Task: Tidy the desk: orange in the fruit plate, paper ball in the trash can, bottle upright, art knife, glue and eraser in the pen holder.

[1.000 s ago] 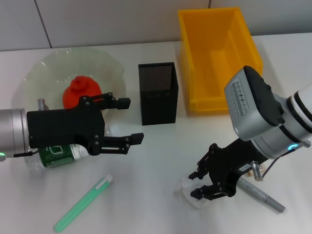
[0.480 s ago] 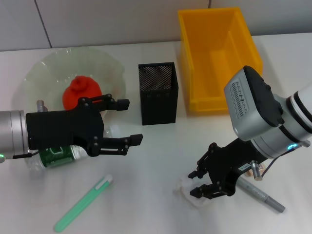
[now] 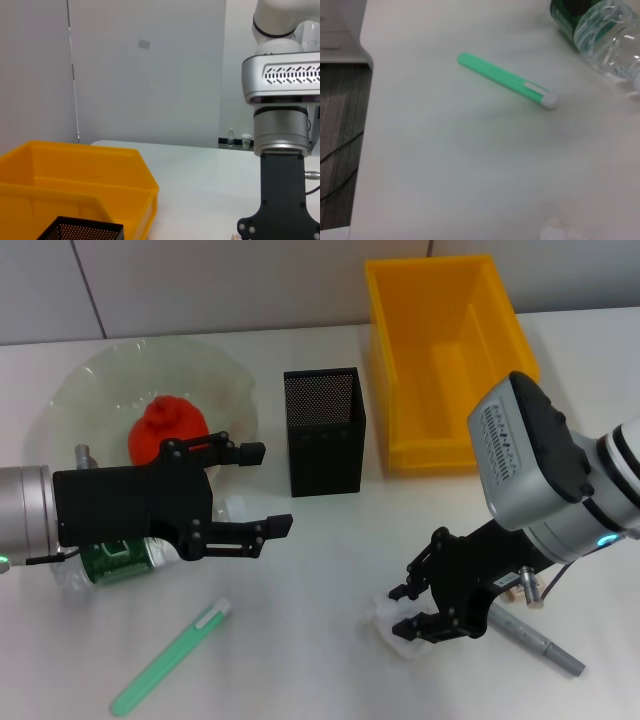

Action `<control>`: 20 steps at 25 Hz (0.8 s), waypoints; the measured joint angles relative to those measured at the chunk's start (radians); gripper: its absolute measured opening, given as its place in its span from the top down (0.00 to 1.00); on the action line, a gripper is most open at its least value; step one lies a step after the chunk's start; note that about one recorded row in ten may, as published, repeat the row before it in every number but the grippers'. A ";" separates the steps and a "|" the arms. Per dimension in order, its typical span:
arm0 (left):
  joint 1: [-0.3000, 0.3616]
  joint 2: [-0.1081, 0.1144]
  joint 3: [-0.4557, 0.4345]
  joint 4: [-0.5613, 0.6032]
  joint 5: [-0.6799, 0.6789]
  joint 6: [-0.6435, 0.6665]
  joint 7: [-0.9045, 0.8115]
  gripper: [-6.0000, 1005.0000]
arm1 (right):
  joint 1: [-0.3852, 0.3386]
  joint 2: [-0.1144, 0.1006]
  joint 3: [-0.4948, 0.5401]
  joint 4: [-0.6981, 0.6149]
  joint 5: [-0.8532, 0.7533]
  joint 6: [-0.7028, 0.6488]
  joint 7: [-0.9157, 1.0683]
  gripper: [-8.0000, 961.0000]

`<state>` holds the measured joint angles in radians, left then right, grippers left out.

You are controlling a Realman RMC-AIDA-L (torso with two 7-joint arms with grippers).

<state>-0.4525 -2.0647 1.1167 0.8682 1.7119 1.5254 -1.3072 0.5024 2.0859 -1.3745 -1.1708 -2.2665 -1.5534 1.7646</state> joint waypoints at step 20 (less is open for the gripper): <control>0.001 -0.002 0.000 -0.001 0.000 -0.002 0.010 0.14 | -0.038 -0.004 0.155 -0.109 -0.007 -0.060 0.007 0.66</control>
<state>-0.4513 -2.0662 1.1167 0.8671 1.7119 1.5232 -1.2977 0.4640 2.0819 -1.2195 -1.2794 -2.2736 -1.6136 1.7721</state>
